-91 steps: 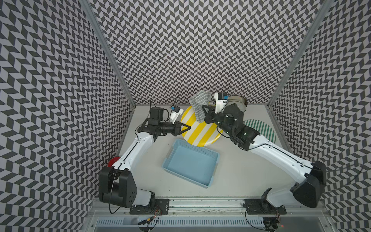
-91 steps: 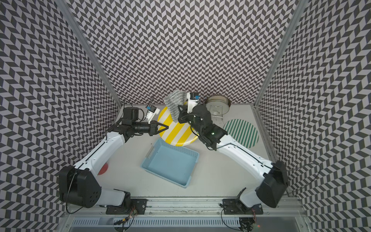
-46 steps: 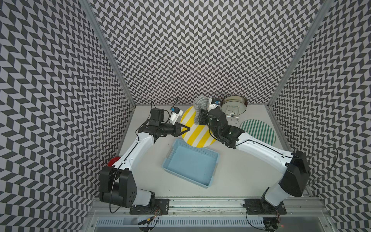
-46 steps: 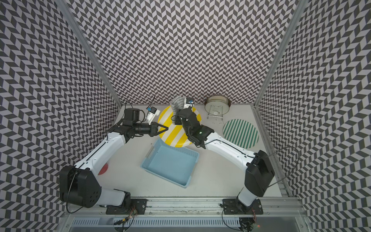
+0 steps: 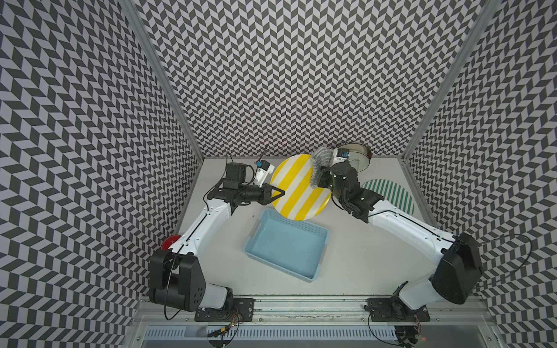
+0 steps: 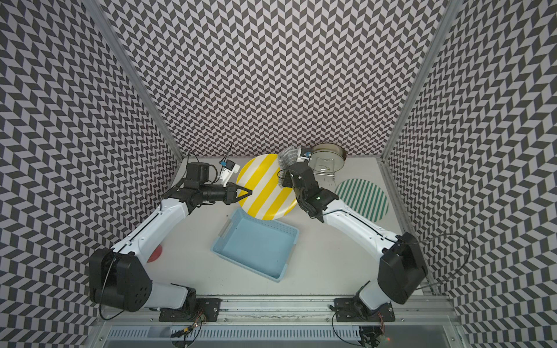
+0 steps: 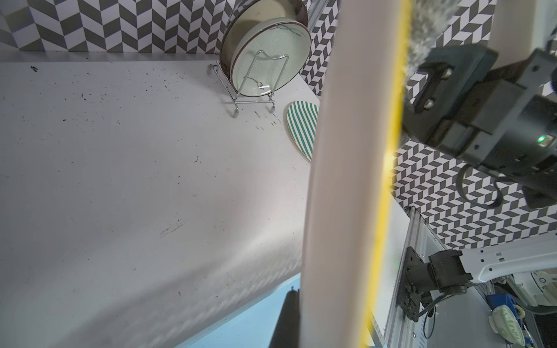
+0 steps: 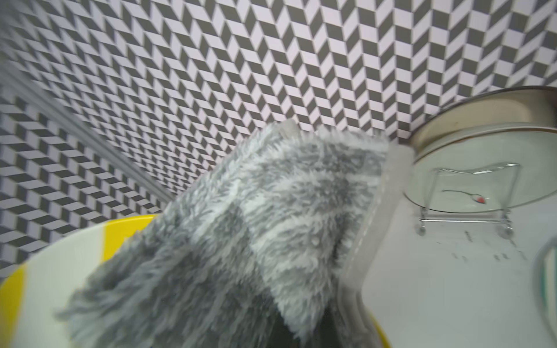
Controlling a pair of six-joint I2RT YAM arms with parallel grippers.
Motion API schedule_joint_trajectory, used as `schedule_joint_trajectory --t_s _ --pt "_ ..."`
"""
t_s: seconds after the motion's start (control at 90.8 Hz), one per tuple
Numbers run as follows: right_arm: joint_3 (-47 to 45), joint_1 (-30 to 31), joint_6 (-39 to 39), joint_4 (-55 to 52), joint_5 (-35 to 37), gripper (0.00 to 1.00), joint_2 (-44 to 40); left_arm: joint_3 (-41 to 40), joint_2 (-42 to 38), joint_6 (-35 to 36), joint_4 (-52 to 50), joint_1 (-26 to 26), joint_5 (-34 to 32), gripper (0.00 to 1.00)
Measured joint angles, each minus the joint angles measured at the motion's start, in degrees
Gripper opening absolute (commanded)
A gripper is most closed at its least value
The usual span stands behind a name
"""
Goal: Wipe the wet plate dry
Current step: Wipe the plate with towel.
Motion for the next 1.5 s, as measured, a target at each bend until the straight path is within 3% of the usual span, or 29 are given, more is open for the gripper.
schedule_joint_trajectory --t_s 0.297,0.694,0.914,1.234,1.498 --pt "12.3 11.1 -6.3 -0.2 -7.3 0.00 9.9 0.0 0.0 -0.2 -0.1 0.0 0.2 0.00" --pt "11.1 12.3 -8.4 -0.1 -5.7 0.00 9.8 0.0 0.0 -0.4 -0.5 0.3 0.1 0.00" --pt "1.9 9.2 -5.6 1.7 -7.0 0.00 4.5 0.0 0.0 -0.4 -0.8 -0.5 -0.4 0.00" --pt "-9.1 -6.1 -0.3 -1.6 -10.2 0.00 -1.7 0.0 0.0 -0.8 -0.7 -0.1 -3.9 0.00" --pt "-11.2 -5.3 -1.2 -2.5 -12.6 0.00 -3.1 0.0 0.0 -0.6 -0.5 -0.1 -3.7 0.00"
